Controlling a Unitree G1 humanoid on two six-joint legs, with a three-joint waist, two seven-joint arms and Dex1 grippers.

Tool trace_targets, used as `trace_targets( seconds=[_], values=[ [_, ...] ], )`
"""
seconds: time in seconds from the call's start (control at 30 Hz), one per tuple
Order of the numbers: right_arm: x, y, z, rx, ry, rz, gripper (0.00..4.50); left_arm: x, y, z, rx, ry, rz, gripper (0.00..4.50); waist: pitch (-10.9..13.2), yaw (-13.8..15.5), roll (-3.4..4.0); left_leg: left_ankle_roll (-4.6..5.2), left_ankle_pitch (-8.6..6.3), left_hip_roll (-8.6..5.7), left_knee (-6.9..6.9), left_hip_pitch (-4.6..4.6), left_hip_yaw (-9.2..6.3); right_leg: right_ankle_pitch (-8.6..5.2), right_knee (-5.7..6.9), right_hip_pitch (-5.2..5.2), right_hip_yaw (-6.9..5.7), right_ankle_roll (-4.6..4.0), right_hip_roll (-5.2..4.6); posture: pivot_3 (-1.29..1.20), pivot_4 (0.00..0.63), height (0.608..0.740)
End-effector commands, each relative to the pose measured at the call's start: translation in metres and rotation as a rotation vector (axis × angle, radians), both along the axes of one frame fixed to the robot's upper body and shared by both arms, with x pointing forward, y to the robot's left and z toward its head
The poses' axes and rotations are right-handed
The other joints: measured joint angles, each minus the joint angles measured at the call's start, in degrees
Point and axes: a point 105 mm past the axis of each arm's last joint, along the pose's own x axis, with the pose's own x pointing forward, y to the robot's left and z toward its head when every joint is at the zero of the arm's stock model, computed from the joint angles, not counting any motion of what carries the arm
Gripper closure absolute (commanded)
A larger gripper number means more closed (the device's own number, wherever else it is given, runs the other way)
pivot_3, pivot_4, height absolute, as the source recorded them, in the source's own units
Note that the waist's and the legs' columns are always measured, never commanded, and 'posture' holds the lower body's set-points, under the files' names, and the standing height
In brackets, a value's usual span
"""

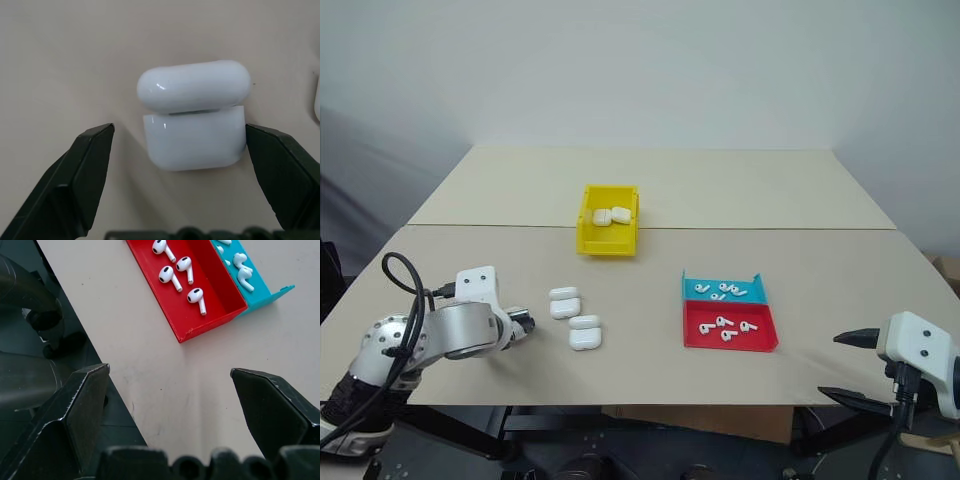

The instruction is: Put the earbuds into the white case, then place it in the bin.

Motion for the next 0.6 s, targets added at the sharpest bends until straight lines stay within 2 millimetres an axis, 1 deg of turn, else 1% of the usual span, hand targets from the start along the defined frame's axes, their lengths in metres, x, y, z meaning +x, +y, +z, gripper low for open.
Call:
trace_targets(
  seconds=[0.03, 0.2, 0.33, 0.4, 0.6],
  values=[
    [0.0004, -0.0011, 0.0099, -0.015, -0.048, -0.007, 0.00, 0.0016, -0.0026, 0.0034, -0.010, -0.015, -0.025, 0.04, 0.0, 0.0, 0.00, 0.00, 0.00, 0.00, 0.00, -0.01, 0.00, 0.00, 0.00, -0.01, 0.00, 0.00, 0.00, 0.00, 0.150, 0.740],
    [-0.0011, -0.0001, 0.0086, -0.017, -0.047, -0.007, 0.00, -0.0020, -0.0101, -0.0017, -0.038, -0.006, -0.017, 0.04, 0.0, 0.1, 0.00, 0.01, 0.00, 0.00, 0.00, -0.04, -0.02, 0.01, 0.00, -0.03, -0.01, 0.01, 0.00, 0.00, 0.150, 0.740],
    [-0.0011, -0.0002, 0.0070, -0.020, -0.047, -0.009, 0.00, -0.0030, -0.0066, -0.0032, -0.037, 0.002, 0.011, 0.04, 0.0, 0.0, 0.01, 0.00, 0.00, 0.00, 0.00, -0.03, -0.03, 0.02, 0.00, -0.02, 0.00, 0.01, -0.01, 0.00, 0.150, 0.740],
    [-0.0005, 0.0000, 0.0068, -0.021, -0.047, -0.009, 0.00, -0.0028, -0.0018, -0.0022, -0.022, 0.004, 0.038, 0.04, 0.0, -0.1, 0.00, 0.00, 0.00, 0.01, 0.00, -0.02, -0.03, 0.03, 0.00, -0.02, 0.01, 0.00, -0.01, 0.00, 0.150, 0.740],
    [0.0012, 0.0003, 0.0068, -0.022, -0.049, -0.007, 0.00, -0.0014, -0.0006, 0.0006, 0.000, -0.009, 0.040, 0.04, 0.0, 0.0, 0.00, -0.02, 0.00, 0.01, 0.00, -0.02, -0.02, 0.05, 0.00, -0.02, 0.00, -0.01, 0.00, 0.00, 0.150, 0.740]
  ],
)
